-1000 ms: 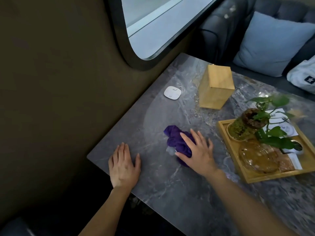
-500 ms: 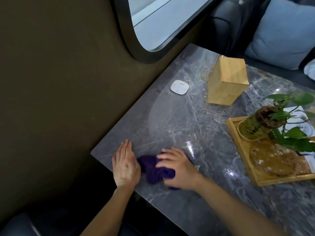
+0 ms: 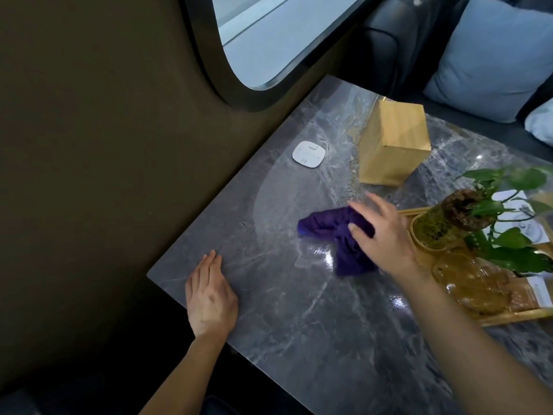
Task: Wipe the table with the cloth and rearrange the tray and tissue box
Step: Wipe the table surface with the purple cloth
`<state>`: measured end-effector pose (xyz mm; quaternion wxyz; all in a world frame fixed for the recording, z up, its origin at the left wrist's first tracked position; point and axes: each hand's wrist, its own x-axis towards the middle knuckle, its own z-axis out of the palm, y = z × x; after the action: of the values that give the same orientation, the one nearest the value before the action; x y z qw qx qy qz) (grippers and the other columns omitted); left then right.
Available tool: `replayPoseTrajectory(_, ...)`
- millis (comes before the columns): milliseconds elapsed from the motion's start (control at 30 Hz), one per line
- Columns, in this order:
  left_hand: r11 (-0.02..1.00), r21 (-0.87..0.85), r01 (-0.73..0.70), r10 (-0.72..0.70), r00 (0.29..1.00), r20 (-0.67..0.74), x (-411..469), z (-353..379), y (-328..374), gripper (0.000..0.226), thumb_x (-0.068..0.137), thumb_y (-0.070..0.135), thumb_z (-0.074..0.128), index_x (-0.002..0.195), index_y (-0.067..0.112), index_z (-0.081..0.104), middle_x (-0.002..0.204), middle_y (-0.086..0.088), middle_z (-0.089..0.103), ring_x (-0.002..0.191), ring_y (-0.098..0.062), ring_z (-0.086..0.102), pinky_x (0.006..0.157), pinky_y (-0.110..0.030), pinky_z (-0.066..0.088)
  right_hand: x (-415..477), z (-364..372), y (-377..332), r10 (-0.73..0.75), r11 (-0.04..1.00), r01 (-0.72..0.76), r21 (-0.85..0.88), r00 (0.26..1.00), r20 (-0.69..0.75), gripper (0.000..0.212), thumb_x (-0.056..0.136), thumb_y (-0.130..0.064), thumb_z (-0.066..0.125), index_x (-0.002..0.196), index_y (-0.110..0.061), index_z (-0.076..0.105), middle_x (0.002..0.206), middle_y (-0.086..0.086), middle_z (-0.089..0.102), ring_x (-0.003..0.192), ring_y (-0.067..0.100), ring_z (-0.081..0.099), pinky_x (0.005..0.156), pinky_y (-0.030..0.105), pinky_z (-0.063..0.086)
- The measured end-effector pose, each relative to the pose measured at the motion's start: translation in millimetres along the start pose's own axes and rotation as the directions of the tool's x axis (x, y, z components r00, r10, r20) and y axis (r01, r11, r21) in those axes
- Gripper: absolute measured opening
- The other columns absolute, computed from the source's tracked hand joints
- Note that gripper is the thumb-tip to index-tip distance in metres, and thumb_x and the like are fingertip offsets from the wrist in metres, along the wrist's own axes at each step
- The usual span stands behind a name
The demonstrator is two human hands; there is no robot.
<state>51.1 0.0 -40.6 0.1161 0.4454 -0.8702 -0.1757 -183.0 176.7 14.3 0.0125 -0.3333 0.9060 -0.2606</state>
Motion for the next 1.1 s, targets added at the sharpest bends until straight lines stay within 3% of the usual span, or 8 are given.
replayPoseTrajectory(200, 1.000, 0.016, -0.001, 0.001, 1.000, -0.004, -0.9, 0.6, 0.1, 0.043, 0.084, 0.011, 0.036, 0.122, 0.001, 0.053, 0.131, -0.015, 0.057, 0.121, -0.034, 0.053, 0.102, -0.050, 0.039, -12.6, 38.5, 6.1, -0.018, 0.971, 0.041, -0.234, 0.995, 0.100, 0.060, 0.075, -0.060, 0.057, 0.130, -0.041, 0.043, 0.144, 0.010, 0.039, 0.131, 0.041, 0.031, 0.096, 0.062, 0.029)
replayPoseTrajectory(300, 1.000, 0.016, -0.002, 0.002, 1.000, -0.001, -1.0, 2.9, -1.1, 0.038, 0.086, 0.005, 0.043, 0.122, 0.002, 0.053, 0.131, -0.015, 0.057, 0.120, -0.034, 0.052, 0.101, -0.050, 0.039, -7.1, 51.4, 3.0, 0.093, 0.964, -0.084, -0.254, 0.995, 0.024, 0.060, 0.074, -0.058, 0.060, 0.128, -0.035, 0.047, 0.139, 0.010, 0.047, 0.129, 0.041, 0.033, 0.095, 0.061, 0.031)
replayPoseTrajectory(433, 1.000, 0.030, -0.007, 0.007, 1.000, -0.011, -0.4, 4.9, -2.6, 0.037, 0.085, 0.004, 0.046, 0.122, 0.003, 0.053, 0.130, -0.015, 0.058, 0.119, -0.034, 0.054, 0.099, -0.050, 0.041, -9.8, 62.6, -7.7, 0.165, 0.973, -0.171, -0.156, 0.985, -0.052, 0.049, 0.074, -0.037, 0.069, 0.118, -0.021, 0.058, 0.126, 0.012, 0.059, 0.128, 0.038, 0.037, 0.097, 0.055, 0.029)
replayPoseTrajectory(567, 0.999, 0.035, -0.020, 0.021, 0.999, -0.027, -0.8, 6.4, -2.8, 0.038, 0.084, 0.008, 0.042, 0.121, 0.004, 0.053, 0.129, -0.014, 0.059, 0.119, -0.034, 0.054, 0.099, -0.050, 0.042, -52.5, 69.9, -37.8, 0.103, 0.991, -0.110, -0.074, 0.990, -0.095, 0.034, 0.064, -0.025, 0.073, 0.097, -0.021, 0.068, 0.109, 0.005, 0.069, 0.120, 0.030, 0.050, 0.087, 0.049, 0.036)
replayPoseTrajectory(700, 0.999, 0.026, -0.023, 0.024, 0.999, -0.023, -1.7, 6.8, -3.3, 0.039, 0.084, 0.003, 0.045, 0.123, 0.003, 0.052, 0.132, -0.015, 0.056, 0.123, -0.034, 0.049, 0.102, -0.050, 0.037, -111.9, 82.4, -79.3, -0.102, 0.994, 0.104, 0.019, 0.991, -0.086, 0.027, 0.058, -0.028, 0.067, 0.084, -0.025, 0.070, 0.094, -0.004, 0.072, 0.108, 0.022, 0.060, 0.081, 0.036, 0.033)
replayPoseTrajectory(833, 1.000, 0.023, -0.005, 0.005, 0.999, 0.037, -0.5, 5.1, -2.2, 0.045, 0.085, 0.004, 0.043, 0.130, 0.005, 0.045, 0.141, -0.014, 0.047, 0.131, -0.032, 0.039, 0.110, -0.048, 0.026, -162.3, 93.6, -104.8, -0.260, 0.947, 0.270, 0.177, 0.963, -0.078, 0.023, 0.057, -0.028, 0.068, 0.080, -0.026, 0.069, 0.091, -0.010, 0.071, 0.105, 0.014, 0.061, 0.083, 0.034, 0.035)
replayPoseTrajectory(967, 0.999, 0.029, -0.020, 0.018, 0.999, 0.046, -1.4, 3.6, -1.4, 0.046, 0.086, 0.004, 0.042, 0.132, 0.005, 0.041, 0.143, -0.014, 0.044, 0.133, -0.032, 0.036, 0.112, -0.047, 0.022, -198.1, 96.8, -113.9, -0.342, 0.902, 0.332, 0.276, 0.939, -0.010, 0.019, 0.059, -0.029, 0.066, 0.078, -0.028, 0.066, 0.088, -0.013, 0.069, 0.100, 0.012, 0.060, 0.080, 0.035, 0.036)
replayPoseTrajectory(1100, 0.999, 0.024, -0.021, 0.020, 0.999, 0.032, -0.8, 5.2, -1.7, 0.044, 0.086, 0.006, 0.041, 0.131, 0.005, 0.043, 0.142, -0.015, 0.045, 0.131, -0.033, 0.038, 0.110, -0.050, 0.025, -213.7, 87.4, -120.9, -0.376, 0.871, 0.286, 0.400, 0.911, 0.167, 0.020, 0.060, -0.028, 0.068, 0.080, -0.026, 0.068, 0.084, -0.012, 0.069, 0.089, 0.013, 0.059, 0.078, 0.038, 0.035)
